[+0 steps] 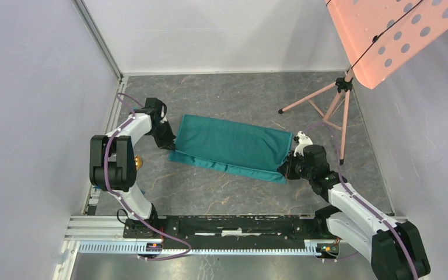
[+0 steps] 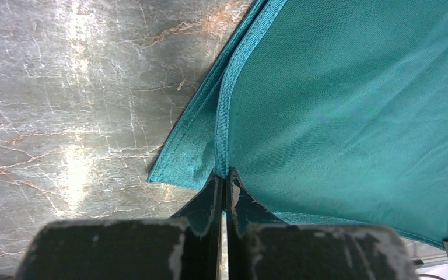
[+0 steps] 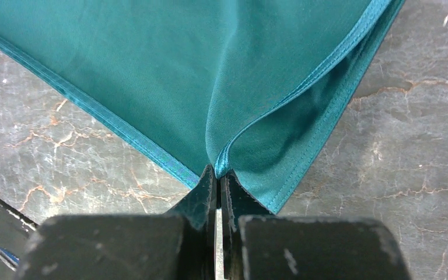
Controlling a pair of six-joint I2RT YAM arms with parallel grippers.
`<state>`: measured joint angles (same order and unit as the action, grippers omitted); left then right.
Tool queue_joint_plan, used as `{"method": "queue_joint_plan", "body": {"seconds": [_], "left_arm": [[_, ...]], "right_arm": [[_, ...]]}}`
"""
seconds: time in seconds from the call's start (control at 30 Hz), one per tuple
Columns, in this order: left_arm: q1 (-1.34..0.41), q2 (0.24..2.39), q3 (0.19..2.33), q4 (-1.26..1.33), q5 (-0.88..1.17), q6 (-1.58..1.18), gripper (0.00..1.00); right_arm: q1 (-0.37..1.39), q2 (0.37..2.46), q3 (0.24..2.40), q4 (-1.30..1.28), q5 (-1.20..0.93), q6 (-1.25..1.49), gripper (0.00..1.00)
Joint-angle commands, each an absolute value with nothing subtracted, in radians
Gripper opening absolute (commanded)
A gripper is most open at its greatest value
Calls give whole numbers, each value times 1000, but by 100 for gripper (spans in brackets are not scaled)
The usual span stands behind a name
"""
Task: Fold the napkin into a case and place the utensils inside
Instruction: Fold and flatten the napkin at the center of the board.
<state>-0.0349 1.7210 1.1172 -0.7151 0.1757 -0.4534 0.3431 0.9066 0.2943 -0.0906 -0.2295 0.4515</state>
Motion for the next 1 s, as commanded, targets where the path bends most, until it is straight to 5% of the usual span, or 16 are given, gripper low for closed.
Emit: {"method": "queue_joint_plan", "body": {"seconds": [0.0,0.97], "left_arm": [[-32,1677,1127,-729,149,-387,4],[-33,1627,1068,-740,174,-387,6]], "right_arm": [[350,868,351,-109,-243,453,0],[358,848,355,-173,-250,456,0]]}}
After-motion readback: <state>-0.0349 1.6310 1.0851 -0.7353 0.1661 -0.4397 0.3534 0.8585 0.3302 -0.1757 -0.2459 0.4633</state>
